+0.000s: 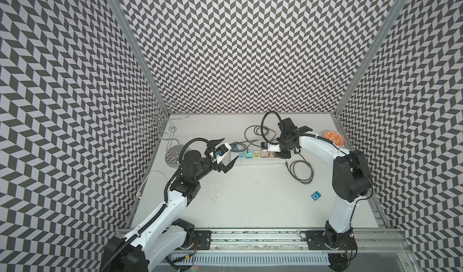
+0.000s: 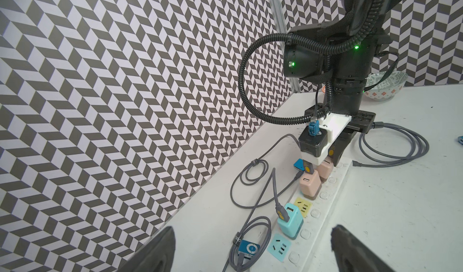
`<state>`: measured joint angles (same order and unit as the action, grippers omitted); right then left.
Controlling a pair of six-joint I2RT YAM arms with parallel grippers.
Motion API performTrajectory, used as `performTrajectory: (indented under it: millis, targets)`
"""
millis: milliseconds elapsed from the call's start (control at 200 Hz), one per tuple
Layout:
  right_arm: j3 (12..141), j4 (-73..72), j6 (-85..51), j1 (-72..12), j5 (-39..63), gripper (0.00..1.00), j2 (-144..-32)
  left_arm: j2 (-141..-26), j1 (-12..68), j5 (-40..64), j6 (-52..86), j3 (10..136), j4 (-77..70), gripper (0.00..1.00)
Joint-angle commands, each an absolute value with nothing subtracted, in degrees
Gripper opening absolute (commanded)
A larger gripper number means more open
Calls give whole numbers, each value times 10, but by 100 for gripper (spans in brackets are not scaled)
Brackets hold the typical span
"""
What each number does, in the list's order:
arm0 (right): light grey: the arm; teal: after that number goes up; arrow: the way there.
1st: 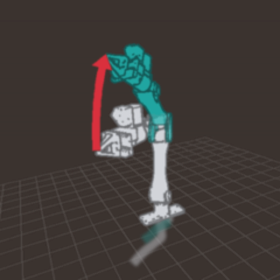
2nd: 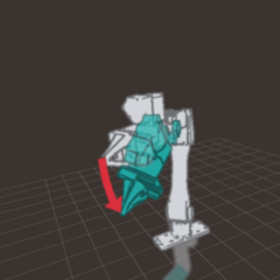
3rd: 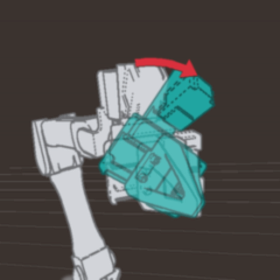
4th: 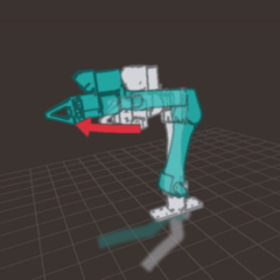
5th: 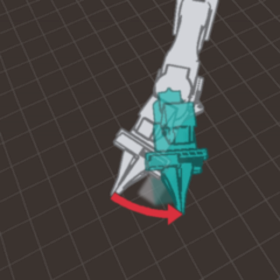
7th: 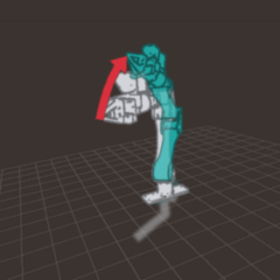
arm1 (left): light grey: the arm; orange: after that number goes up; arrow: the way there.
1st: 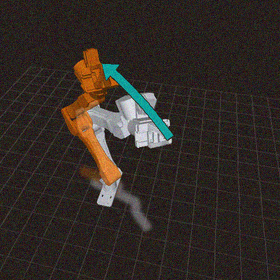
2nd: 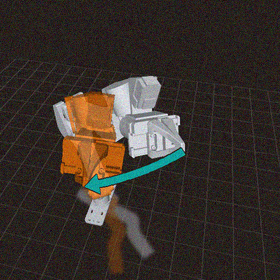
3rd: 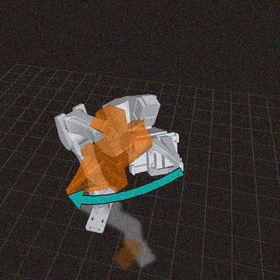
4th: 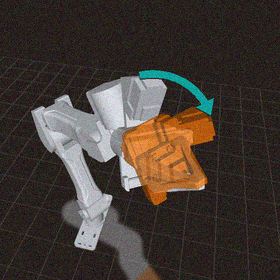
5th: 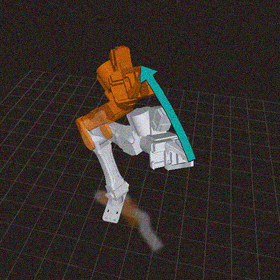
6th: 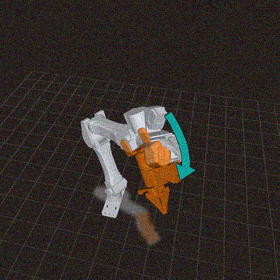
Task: Charge mp3
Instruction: Insert the plug into the socket.
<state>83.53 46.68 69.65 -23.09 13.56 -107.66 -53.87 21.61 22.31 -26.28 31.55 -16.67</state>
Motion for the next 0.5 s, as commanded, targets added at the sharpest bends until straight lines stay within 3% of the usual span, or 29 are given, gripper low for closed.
performTrajectory:
  millis: [0,496]
  targets:
    - [814,529,713,-242,198,0,-1070,-523,213,237,-265,310,-176,97]
    - [865,542,637,-246,140,0,-1108,-510,213,249,-266,305,-176,97]
